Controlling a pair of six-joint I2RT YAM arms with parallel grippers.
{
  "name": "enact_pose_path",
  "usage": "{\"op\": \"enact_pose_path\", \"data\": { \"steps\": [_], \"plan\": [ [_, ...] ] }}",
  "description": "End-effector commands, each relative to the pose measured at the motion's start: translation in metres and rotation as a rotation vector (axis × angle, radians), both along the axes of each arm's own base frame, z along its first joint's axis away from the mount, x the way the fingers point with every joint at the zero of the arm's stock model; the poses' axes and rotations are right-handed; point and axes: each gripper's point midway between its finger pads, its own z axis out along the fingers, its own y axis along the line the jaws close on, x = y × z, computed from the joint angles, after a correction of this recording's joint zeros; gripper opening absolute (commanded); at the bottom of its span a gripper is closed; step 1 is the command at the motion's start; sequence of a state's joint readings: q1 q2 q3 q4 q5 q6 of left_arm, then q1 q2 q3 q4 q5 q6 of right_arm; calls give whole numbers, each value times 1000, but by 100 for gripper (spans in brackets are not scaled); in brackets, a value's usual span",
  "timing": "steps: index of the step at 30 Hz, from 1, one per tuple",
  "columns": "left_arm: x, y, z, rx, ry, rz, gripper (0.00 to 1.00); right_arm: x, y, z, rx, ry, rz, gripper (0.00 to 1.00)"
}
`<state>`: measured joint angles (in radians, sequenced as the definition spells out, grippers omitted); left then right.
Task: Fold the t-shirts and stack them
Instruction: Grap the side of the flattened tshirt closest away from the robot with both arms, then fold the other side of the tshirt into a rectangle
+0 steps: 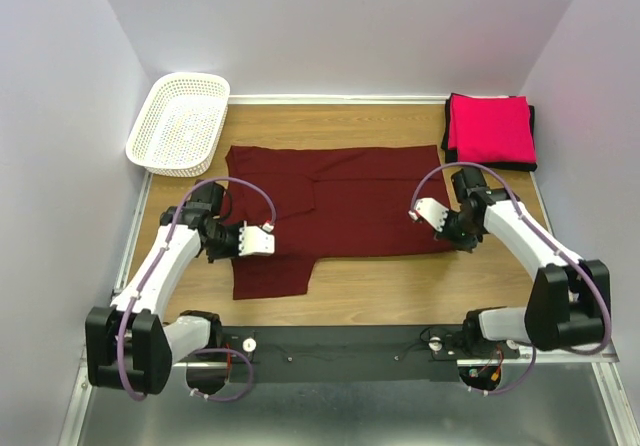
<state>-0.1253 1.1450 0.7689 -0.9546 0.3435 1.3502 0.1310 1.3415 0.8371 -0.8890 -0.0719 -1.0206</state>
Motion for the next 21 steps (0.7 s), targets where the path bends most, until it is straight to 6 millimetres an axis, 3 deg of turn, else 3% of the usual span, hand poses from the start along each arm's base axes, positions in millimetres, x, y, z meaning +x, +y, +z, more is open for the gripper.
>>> {"op": "enact_pose_path", "data": {
  "steps": [1,6,8,12,21],
  "plan": [
    [-16,11,8,41,15,-3,0,-26,1,10,16,44,-18,1],
    [-15,12,20,32,-5,8,0,-27,-2,20,10,15,-19,1],
    [-5,13,30,25,-32,17,0,-24,-1,21,8,19,-16,1],
    [24,12,47,0,-54,43,0,6,5,33,34,-1,-17,0],
    [80,5,59,-42,-65,88,0,61,7,39,23,-3,23,0]
  ]
}}
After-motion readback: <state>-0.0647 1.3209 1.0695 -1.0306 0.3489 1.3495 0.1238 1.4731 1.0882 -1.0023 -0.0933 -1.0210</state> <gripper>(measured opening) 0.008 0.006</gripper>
